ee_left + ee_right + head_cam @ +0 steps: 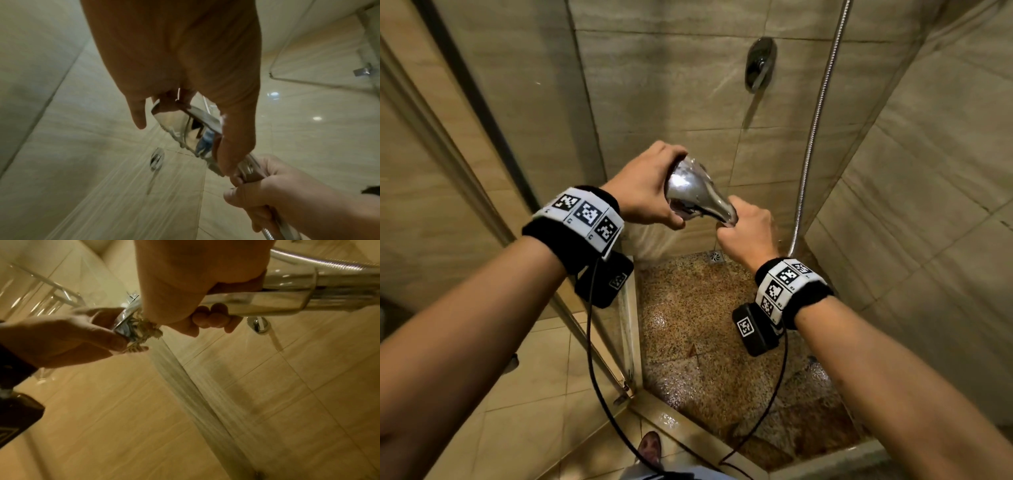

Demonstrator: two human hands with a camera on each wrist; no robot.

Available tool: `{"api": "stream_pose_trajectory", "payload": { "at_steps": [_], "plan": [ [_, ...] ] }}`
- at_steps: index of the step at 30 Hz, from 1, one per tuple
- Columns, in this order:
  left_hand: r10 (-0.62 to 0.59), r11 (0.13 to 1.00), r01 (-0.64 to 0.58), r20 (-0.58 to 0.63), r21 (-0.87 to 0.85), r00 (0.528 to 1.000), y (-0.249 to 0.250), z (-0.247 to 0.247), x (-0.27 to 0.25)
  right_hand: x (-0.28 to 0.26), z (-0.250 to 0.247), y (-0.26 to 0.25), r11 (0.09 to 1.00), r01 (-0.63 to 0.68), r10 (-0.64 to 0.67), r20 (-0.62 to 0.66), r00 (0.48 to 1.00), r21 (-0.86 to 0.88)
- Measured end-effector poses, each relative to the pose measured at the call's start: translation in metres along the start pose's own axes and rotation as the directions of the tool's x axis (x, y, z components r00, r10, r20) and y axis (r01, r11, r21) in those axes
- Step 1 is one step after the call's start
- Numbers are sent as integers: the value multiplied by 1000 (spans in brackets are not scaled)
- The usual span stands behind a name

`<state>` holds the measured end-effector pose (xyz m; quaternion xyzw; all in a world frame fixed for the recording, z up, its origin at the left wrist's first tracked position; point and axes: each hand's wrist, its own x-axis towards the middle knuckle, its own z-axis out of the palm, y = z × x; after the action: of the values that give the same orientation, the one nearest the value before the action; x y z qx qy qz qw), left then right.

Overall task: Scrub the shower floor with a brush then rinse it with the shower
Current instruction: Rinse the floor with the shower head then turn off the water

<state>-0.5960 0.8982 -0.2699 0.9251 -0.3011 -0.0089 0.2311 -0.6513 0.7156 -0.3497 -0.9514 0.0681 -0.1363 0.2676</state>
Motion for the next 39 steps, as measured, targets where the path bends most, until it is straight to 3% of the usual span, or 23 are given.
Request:
{"api": "stream_pose_trajectory", "payload": {
  "at_steps": [13, 22, 30, 39],
  "plan": [
    [-90, 992, 81, -91, -100, 992, 0, 18, -16, -6, -8, 4, 993, 43, -39, 34, 999, -110],
    [-143, 989, 140, -46, -55, 989, 3, 14, -17, -6, -12, 2, 997, 60, -54, 104, 993, -54],
    [-204, 975, 203, 3, -91, 979, 1, 34, -28, -11, -13, 10, 986, 85, -55, 199, 978, -145],
    [-218, 971, 220, 28, -92, 976, 3, 44, -31, -20, -10, 17, 991, 61, -34, 214, 976, -120]
  ]
}}
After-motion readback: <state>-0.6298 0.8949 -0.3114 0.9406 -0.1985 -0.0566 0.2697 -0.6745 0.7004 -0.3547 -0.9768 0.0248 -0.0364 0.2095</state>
